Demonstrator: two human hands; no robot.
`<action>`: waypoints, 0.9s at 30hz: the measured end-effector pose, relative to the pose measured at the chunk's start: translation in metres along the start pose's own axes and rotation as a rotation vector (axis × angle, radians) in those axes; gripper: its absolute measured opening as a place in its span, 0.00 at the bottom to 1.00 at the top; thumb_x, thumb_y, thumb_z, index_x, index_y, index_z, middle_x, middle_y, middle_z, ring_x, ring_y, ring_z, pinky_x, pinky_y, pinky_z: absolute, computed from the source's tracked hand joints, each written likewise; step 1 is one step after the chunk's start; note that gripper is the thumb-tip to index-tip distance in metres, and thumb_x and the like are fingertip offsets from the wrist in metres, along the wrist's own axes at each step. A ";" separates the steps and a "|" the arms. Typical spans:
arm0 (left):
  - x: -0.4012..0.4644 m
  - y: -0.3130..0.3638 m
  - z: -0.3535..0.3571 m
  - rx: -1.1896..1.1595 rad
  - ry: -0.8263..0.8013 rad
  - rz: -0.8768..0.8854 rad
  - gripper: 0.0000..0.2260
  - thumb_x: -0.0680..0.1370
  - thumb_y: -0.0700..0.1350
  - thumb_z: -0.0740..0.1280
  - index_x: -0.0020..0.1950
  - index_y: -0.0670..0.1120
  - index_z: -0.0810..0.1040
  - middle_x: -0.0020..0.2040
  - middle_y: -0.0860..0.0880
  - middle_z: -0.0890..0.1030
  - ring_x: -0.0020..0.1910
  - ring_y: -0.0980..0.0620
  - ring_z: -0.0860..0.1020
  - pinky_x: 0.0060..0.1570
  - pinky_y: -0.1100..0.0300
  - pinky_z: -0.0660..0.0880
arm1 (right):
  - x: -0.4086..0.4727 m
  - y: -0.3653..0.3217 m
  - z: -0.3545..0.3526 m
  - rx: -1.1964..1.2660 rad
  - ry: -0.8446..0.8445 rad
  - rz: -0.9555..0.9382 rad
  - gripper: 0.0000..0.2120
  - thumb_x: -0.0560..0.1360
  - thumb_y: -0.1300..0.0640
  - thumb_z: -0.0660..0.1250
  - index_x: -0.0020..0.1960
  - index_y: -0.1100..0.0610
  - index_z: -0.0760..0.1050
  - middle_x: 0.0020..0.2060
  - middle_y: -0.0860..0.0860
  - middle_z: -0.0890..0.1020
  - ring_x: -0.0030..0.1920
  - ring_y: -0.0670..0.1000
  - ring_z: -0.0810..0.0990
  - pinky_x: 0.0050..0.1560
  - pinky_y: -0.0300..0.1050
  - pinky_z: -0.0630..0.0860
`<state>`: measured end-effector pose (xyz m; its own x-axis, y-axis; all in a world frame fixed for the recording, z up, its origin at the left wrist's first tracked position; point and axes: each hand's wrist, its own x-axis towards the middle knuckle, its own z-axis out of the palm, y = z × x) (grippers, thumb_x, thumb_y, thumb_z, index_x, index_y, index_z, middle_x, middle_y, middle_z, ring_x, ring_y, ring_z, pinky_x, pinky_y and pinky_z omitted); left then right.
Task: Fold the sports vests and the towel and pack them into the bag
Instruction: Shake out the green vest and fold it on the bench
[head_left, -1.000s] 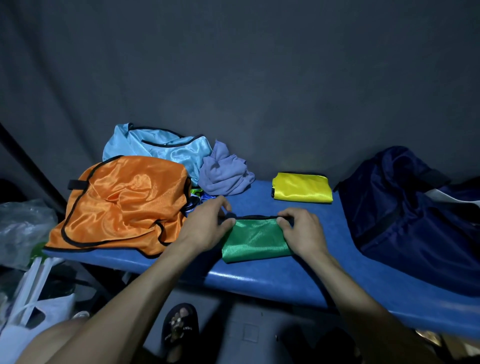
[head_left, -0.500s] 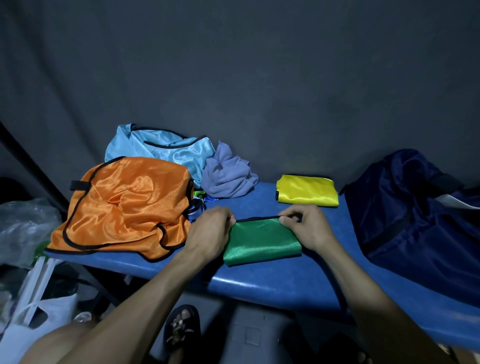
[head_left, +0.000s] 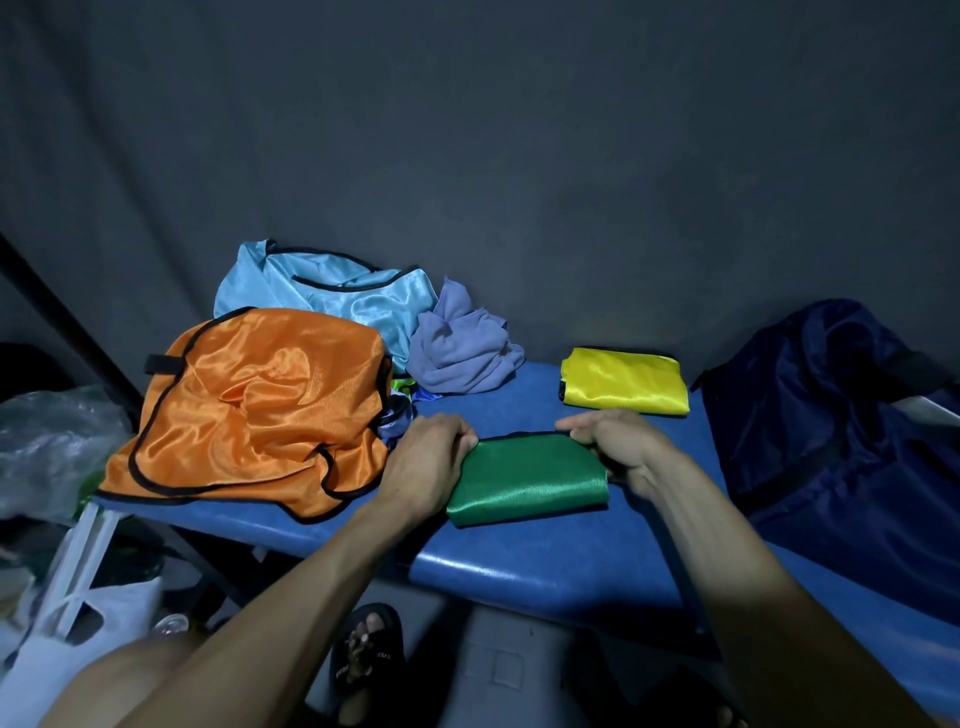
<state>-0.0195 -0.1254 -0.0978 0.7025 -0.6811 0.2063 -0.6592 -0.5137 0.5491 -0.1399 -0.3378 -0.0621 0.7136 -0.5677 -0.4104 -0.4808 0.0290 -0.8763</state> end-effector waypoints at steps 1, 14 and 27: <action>0.003 -0.001 0.000 -0.018 -0.020 -0.006 0.11 0.83 0.46 0.63 0.41 0.49 0.76 0.41 0.53 0.79 0.43 0.49 0.77 0.46 0.46 0.75 | -0.001 -0.002 0.003 -0.009 0.003 -0.014 0.15 0.81 0.70 0.60 0.49 0.60 0.85 0.44 0.55 0.85 0.40 0.52 0.82 0.37 0.41 0.78; 0.028 -0.003 -0.004 0.073 -0.259 -0.087 0.18 0.86 0.55 0.51 0.38 0.51 0.64 0.41 0.48 0.70 0.48 0.42 0.72 0.54 0.43 0.70 | 0.000 0.020 0.021 -0.679 0.170 -0.423 0.14 0.85 0.58 0.53 0.56 0.52 0.77 0.56 0.48 0.80 0.55 0.53 0.77 0.54 0.51 0.75; 0.029 0.024 0.008 0.014 -0.118 -0.038 0.19 0.82 0.60 0.61 0.37 0.50 0.71 0.37 0.51 0.77 0.42 0.46 0.77 0.45 0.49 0.74 | 0.004 0.021 0.025 -0.573 0.299 -0.392 0.22 0.84 0.45 0.58 0.34 0.55 0.64 0.30 0.51 0.72 0.35 0.56 0.73 0.34 0.50 0.65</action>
<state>-0.0166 -0.1616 -0.0848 0.6911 -0.7173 0.0881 -0.6371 -0.5471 0.5429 -0.1345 -0.3184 -0.0883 0.7578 -0.6496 0.0619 -0.4677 -0.6069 -0.6426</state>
